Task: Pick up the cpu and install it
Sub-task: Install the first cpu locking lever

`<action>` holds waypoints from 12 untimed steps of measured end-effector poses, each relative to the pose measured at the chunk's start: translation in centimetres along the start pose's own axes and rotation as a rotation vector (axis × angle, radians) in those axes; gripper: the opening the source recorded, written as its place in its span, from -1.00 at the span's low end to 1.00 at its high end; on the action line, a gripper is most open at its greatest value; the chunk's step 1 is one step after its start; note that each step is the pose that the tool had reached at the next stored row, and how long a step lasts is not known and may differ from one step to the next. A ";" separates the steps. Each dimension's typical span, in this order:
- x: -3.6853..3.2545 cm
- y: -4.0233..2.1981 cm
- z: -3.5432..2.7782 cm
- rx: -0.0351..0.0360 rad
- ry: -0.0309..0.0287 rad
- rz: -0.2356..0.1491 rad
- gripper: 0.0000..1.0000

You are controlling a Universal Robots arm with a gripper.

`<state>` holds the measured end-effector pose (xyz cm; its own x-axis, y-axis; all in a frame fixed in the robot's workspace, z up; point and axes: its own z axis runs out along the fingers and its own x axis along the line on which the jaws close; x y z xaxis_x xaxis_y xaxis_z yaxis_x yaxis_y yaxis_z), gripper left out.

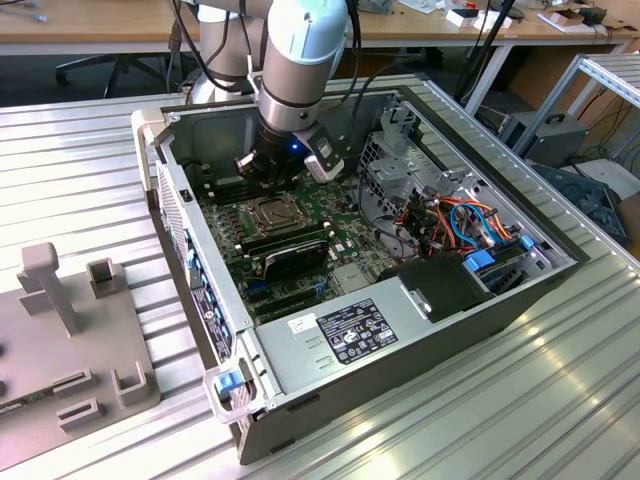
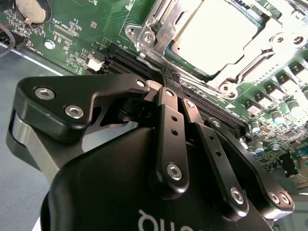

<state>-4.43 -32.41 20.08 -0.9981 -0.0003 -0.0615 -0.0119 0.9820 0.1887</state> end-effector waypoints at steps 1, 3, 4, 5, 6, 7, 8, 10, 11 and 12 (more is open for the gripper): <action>-0.01 0.01 -0.08 0.0000 0.0009 0.000 -0.79; -0.03 0.03 -0.17 -0.0003 0.0023 0.001 -0.79; -0.05 0.02 -0.19 -0.0003 0.0034 0.001 -0.79; -0.07 -0.02 -0.21 -0.0001 0.0048 0.001 -0.79; -0.08 -0.05 -0.22 0.0002 0.0061 0.001 -0.79; -0.11 -0.11 -0.23 0.0006 0.0080 0.002 -0.79; -0.13 -0.16 -0.25 0.0011 0.0096 0.002 -0.79; -0.19 -0.26 -0.27 0.0022 0.0137 0.003 -0.79; -0.20 -0.27 -0.28 0.0031 0.0142 0.003 -0.79; -0.22 -0.28 -0.28 0.0035 0.0143 0.003 -0.79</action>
<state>-4.23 -32.73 20.32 -0.9989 -0.0002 -0.0469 -0.0089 0.9826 0.1855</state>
